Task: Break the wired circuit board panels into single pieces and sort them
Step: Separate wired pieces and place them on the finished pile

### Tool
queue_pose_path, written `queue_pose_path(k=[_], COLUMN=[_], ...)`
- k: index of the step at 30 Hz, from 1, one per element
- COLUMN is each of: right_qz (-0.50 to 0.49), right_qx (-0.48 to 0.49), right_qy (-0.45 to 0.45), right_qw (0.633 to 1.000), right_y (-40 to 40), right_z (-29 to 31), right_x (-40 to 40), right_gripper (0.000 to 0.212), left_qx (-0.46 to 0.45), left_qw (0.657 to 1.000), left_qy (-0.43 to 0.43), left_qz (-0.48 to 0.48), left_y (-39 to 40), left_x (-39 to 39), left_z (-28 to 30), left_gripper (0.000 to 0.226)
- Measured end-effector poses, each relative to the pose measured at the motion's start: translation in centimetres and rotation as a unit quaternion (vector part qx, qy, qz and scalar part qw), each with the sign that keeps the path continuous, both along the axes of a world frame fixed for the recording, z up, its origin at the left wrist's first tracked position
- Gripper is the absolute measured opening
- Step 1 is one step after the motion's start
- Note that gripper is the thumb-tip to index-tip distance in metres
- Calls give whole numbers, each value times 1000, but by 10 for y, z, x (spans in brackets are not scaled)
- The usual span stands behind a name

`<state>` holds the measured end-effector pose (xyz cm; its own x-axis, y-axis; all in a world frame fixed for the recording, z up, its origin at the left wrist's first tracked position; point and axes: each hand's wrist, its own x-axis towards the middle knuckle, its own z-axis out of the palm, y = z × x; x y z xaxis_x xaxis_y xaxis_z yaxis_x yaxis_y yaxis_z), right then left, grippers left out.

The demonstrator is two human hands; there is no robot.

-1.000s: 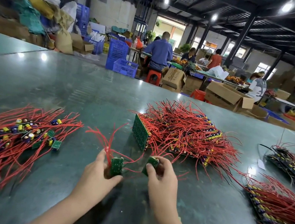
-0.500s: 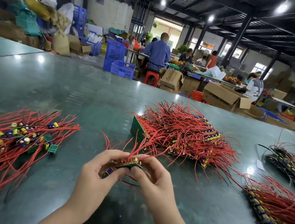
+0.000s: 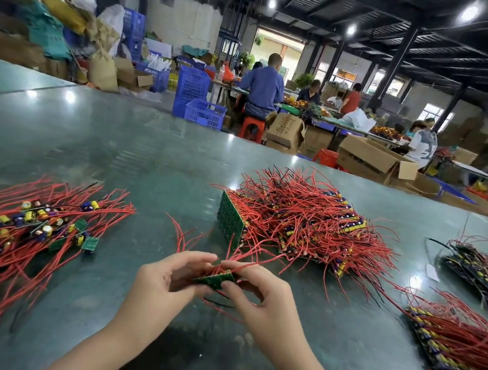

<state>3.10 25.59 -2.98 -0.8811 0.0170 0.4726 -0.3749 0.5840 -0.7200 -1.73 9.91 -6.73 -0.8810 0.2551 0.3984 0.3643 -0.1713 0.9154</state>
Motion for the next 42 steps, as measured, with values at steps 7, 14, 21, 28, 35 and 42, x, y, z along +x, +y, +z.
queue_pose_path(k=[7,14,21,28,35,42], right_qz=[17,5,6,-5,-56,-63], right_qx=[8,-13,-69,-105,31,-284], right_qy=[-23,-21,-44,-53,30,-43], right_qw=[1000,1000,997,993,997,956], right_y=[5,2,-1,-6,-8,-5], right_z=[2,-2,2,-3,-13,-3], right_x=[2,1,2,2,-3,-3], right_gripper=[23,29,36,24,17,29], left_qx=[-65,-51,-43,-34,-28,-229], left_qw=[998,999,998,998,998,916], left_qy=[20,10,-42,-45,-28,141], left_qz=[0,4,-3,-11,39,298], left_y=[-3,-4,-5,-2,-3,-6], left_x=[3,2,2,7,2,-5], left_z=[3,4,7,11,5,3], left_gripper=[36,34,35,23,30,29])
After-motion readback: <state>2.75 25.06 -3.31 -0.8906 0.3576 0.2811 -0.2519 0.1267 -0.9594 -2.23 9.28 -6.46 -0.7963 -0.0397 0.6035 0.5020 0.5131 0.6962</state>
